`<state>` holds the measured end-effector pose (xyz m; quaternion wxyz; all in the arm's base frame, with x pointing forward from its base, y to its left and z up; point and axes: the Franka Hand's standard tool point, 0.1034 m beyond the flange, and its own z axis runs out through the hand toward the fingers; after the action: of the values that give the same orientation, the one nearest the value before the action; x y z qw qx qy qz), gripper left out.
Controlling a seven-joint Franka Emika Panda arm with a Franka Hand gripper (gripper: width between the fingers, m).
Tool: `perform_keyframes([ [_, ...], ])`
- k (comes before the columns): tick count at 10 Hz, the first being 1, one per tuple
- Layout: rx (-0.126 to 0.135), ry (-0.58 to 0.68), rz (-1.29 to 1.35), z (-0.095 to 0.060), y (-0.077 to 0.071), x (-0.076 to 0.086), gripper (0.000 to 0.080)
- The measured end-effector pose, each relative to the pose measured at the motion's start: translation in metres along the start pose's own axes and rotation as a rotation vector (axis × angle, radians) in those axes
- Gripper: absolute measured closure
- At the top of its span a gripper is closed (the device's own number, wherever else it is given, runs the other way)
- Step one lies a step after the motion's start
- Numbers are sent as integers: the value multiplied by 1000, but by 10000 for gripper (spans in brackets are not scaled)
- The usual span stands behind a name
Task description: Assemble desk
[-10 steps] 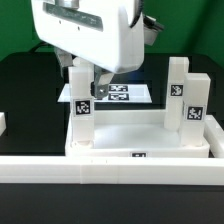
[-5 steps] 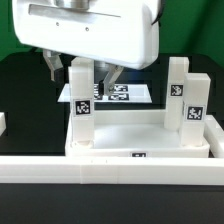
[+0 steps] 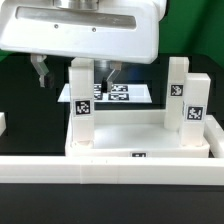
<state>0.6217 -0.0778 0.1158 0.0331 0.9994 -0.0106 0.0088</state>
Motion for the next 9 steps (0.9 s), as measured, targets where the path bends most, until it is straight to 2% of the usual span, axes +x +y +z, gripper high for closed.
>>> perform_keyframes([
  [2,0,0,-9,0,0,0,173],
  [4,0,0,-9,0,0,0,510],
  [7,0,-1,19,1,0,0,510],
  [9,0,-2,173,2,0,-1,510],
])
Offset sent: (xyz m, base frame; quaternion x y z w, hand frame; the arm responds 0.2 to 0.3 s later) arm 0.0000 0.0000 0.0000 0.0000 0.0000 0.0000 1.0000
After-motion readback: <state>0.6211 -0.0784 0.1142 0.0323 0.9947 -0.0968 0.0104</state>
